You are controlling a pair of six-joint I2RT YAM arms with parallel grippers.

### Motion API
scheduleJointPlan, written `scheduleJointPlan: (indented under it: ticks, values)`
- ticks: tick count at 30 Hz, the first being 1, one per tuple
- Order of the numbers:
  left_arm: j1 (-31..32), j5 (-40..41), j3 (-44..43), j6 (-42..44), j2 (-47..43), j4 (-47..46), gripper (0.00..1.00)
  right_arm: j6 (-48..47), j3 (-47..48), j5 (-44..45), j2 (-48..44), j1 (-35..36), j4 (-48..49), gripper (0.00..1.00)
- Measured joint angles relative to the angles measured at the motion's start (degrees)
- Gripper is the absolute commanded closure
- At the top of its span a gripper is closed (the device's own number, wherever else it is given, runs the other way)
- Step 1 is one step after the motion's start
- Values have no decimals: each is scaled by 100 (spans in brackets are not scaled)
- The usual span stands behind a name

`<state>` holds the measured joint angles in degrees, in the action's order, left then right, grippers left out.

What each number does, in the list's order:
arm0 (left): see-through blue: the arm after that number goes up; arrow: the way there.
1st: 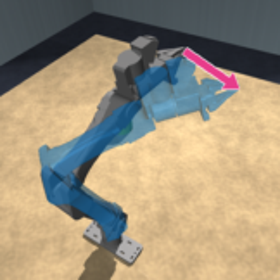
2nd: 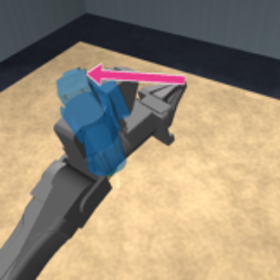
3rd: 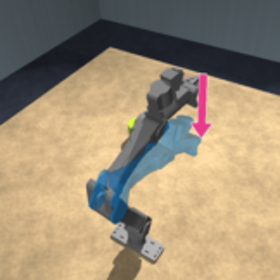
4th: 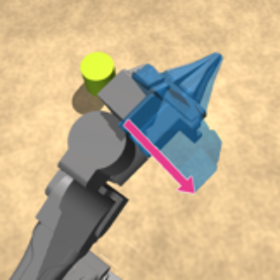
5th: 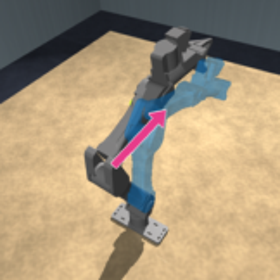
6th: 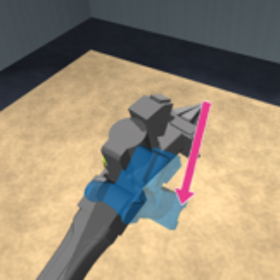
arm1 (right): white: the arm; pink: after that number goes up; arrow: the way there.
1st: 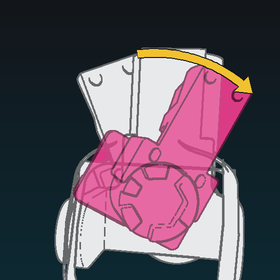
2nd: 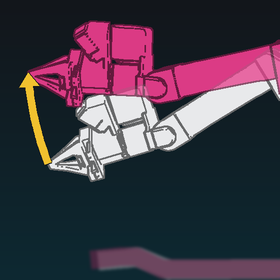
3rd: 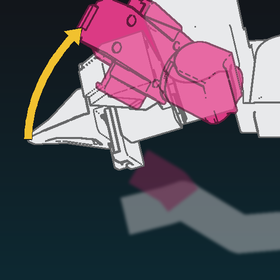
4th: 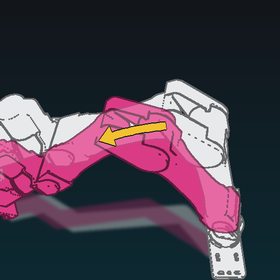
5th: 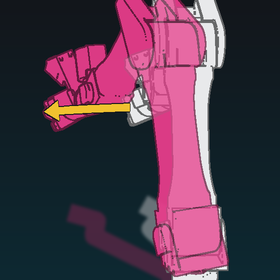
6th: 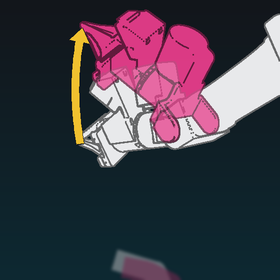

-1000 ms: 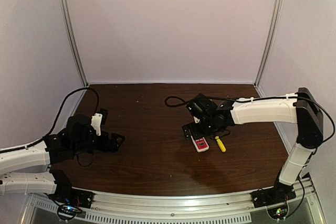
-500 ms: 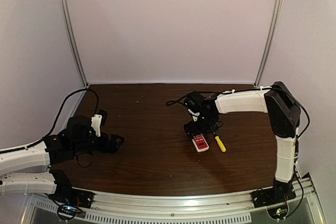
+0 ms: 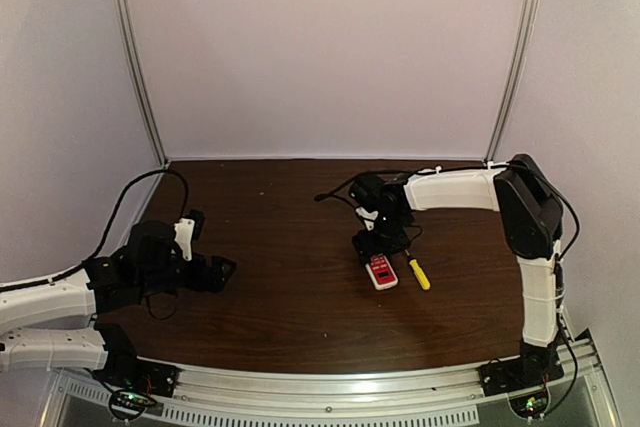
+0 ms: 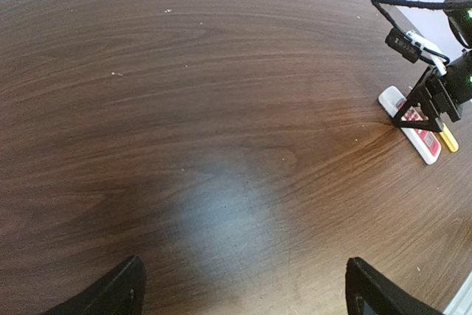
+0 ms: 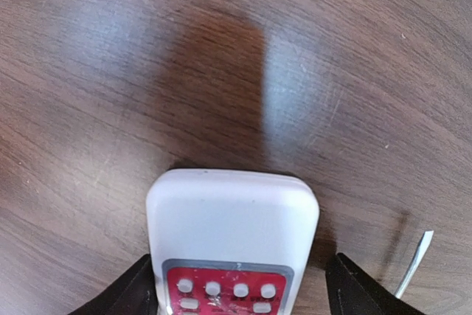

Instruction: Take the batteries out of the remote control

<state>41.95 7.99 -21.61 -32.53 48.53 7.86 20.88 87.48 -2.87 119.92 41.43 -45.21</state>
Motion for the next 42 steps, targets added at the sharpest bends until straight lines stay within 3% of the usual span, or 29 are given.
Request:
scheduleJointPlan:
  ticks: [12, 24, 33, 42]
  values:
    - [0, 20, 0, -2, 9, 0, 4, 26, 155, 4, 107, 2, -92, 47]
    - [0, 0, 4, -2, 26, -22, 3, 79, 127, -15, 20, 70, -39, 53]
    - [0, -271, 74, 2, 31, -267, 3, 310, -796, -551, -1316, 302, 1220, 57]
    - [0, -1119, 227, 2, 136, -1296, 3, 844, -2380, -1093, -2828, 590, 3580, 58]
